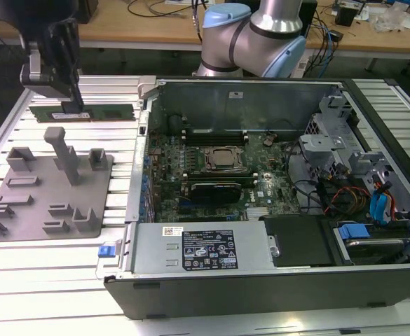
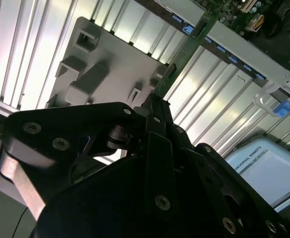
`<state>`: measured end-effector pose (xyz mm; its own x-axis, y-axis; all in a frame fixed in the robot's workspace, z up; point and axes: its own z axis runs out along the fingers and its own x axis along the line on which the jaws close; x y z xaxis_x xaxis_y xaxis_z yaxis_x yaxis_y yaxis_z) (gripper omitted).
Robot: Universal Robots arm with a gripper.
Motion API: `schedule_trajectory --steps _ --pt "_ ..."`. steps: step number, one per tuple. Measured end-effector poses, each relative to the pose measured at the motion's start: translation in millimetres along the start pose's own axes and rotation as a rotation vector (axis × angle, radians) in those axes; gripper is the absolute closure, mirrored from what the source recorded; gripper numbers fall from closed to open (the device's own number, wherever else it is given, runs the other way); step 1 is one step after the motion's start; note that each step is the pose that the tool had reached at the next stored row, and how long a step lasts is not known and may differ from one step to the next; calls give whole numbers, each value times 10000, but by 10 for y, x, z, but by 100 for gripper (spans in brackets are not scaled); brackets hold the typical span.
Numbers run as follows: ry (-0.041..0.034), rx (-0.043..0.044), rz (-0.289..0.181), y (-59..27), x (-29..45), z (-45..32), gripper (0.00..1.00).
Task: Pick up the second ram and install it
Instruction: 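Pick up the second ram and move it above second insertion slot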
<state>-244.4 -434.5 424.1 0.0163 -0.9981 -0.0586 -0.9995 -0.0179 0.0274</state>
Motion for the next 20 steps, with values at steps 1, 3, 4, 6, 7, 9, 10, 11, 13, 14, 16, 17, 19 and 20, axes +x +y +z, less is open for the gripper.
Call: schedule_trajectory --steps 1,3,4,6,7,9,10,11,13,14,16,17,19,20 --pt "0 0 1 -43 1 -1 91" --pt "0 0 2 -124 2 -3 91" --pt "0 0 1 -158 2 -4 91" --pt "1 0 1 -298 5 -8 91" --pt "0 0 1 -356 5 -9 91" --pt "0 -1 0 -416 7 -11 91" --pt "0 0 1 -461 7 -12 91" --pt "1 0 2 -505 8 -13 91" --pt "1 -1 1 -551 9 -15 91" --pt "1 0 0 -583 9 -15 91" --pt "1 0 0 -636 10 -17 91" --pt "1 0 1 -668 10 -18 91" --pt "0 0 0 -739 12 -19 91" --pt "1 0 0 -761 12 -20 91"
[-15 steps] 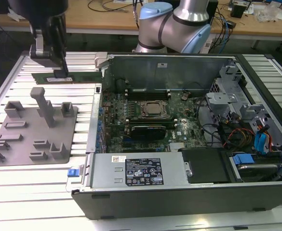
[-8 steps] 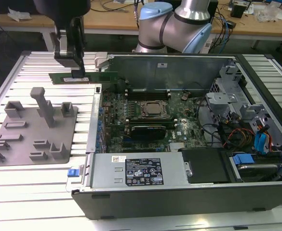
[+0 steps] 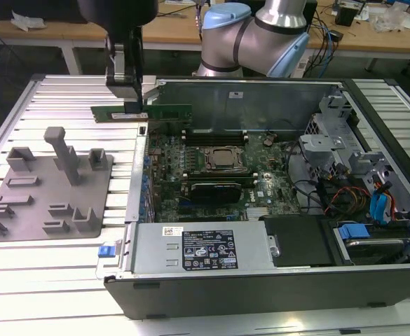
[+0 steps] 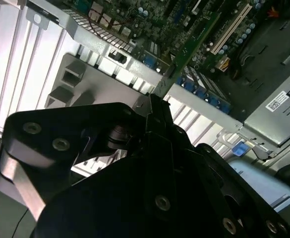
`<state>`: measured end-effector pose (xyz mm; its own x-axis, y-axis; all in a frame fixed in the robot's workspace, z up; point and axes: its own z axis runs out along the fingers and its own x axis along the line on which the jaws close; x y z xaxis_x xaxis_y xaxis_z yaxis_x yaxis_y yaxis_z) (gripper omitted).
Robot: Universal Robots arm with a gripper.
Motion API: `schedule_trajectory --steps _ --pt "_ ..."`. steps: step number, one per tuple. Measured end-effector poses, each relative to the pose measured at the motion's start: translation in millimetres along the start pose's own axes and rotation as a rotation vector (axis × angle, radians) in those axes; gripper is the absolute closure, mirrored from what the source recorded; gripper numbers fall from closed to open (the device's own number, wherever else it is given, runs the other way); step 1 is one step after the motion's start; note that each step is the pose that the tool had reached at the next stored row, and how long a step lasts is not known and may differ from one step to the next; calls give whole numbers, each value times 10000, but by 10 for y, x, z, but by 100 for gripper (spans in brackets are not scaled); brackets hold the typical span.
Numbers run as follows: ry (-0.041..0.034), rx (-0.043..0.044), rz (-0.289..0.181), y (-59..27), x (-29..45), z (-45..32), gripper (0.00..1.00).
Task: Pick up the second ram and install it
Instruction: 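Pick up the second ram and move it above second insertion slot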
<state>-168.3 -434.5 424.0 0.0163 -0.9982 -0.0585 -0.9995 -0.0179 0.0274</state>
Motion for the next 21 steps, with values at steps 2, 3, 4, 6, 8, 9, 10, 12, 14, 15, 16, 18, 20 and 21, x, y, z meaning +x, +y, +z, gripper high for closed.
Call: schedule_trajectory --steps 2,3,4,6,8,9,10,12,14,15,16,18,20,21 --pt "-1 0 1 -60 1 -1 91" --pt "-1 0 1 -82 1 -2 91" --pt "-1 0 1 -103 1 -2 91" --pt "-1 0 0 -191 3 -1 91" --pt "-1 0 2 -302 5 -1 91" --pt "-1 0 0 -338 6 -1 91" --pt "-1 0 0 -386 7 0 91" --pt "-1 1 1 -490 9 1 91" --pt "-1 0 1 -564 10 2 91" --pt "-1 0 2 -587 10 2 91" --pt "0 0 2 -641 11 2 91" --pt "0 0 0 -701 13 3 91" --pt "-1 0 2 -805 15 7 91" --pt "-1 1 4 -865 16 12 91"
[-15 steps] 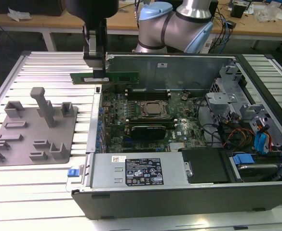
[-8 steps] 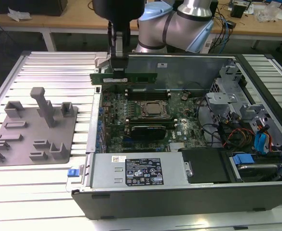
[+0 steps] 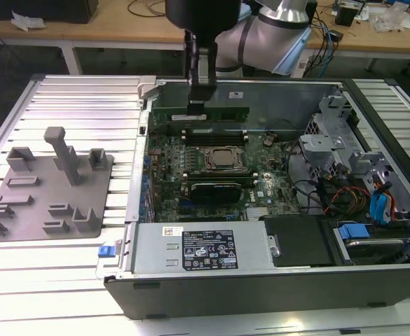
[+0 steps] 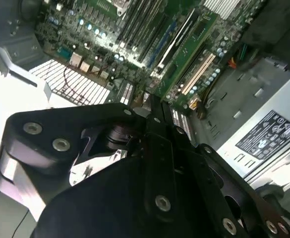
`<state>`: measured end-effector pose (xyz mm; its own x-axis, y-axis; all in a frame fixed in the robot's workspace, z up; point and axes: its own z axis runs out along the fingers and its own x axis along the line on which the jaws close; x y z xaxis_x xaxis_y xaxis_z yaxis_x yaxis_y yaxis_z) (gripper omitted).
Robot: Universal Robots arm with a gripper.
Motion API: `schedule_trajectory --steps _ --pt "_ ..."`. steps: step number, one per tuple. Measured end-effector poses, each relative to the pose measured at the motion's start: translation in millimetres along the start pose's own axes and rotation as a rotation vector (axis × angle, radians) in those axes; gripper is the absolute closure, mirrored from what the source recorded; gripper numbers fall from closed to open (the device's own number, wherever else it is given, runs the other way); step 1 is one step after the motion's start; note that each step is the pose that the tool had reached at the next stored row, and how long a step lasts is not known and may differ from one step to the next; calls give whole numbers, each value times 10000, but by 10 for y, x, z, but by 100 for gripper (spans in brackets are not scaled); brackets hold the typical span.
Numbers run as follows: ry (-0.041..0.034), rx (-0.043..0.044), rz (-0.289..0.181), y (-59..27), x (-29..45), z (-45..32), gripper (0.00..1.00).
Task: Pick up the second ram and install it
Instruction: 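Pick up the second ram and move it above second insertion slot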
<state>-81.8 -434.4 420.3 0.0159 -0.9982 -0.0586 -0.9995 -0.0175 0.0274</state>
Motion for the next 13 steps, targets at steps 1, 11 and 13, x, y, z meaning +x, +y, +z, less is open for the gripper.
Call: schedule_trajectory --steps 1,11,13 --pt "0 1 9 -57 1 8 91" --pt "-1 2 43 -212 -175 139 91" --pt "-1 1 44 -221 -199 161 91"
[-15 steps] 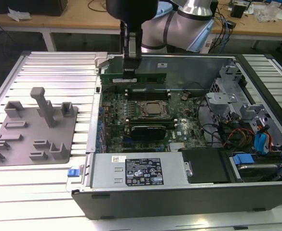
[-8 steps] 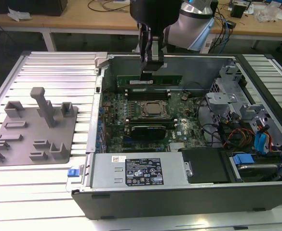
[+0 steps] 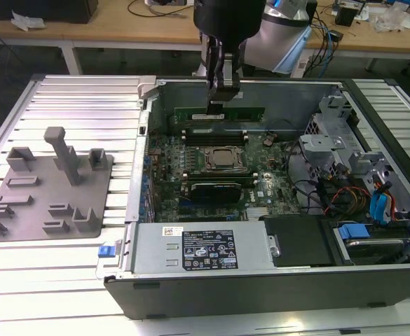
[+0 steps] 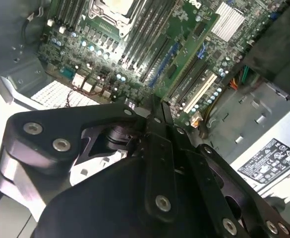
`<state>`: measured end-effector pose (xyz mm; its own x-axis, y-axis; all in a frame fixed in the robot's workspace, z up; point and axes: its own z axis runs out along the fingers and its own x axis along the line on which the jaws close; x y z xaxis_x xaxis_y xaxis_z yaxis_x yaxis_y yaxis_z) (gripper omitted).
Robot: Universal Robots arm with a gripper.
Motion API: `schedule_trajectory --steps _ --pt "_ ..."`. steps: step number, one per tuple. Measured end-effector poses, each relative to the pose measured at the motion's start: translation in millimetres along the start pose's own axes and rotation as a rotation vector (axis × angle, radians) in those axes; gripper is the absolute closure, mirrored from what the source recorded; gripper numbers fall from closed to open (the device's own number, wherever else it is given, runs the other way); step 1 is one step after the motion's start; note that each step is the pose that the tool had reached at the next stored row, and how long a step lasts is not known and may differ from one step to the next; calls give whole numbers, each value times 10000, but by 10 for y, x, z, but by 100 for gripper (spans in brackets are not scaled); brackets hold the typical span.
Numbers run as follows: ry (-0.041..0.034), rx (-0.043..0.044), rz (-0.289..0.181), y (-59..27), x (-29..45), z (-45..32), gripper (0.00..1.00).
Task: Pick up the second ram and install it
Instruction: 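Pick up the second ram and move it above second insertion slot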
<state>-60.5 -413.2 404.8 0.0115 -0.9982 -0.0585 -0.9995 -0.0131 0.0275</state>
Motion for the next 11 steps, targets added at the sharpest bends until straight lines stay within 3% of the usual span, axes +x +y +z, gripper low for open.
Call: schedule_trajectory --steps 6,11 --pt "0 -50 3 -60 -144 134 91" --pt "-1 -68 5 -90 -209 201 91"
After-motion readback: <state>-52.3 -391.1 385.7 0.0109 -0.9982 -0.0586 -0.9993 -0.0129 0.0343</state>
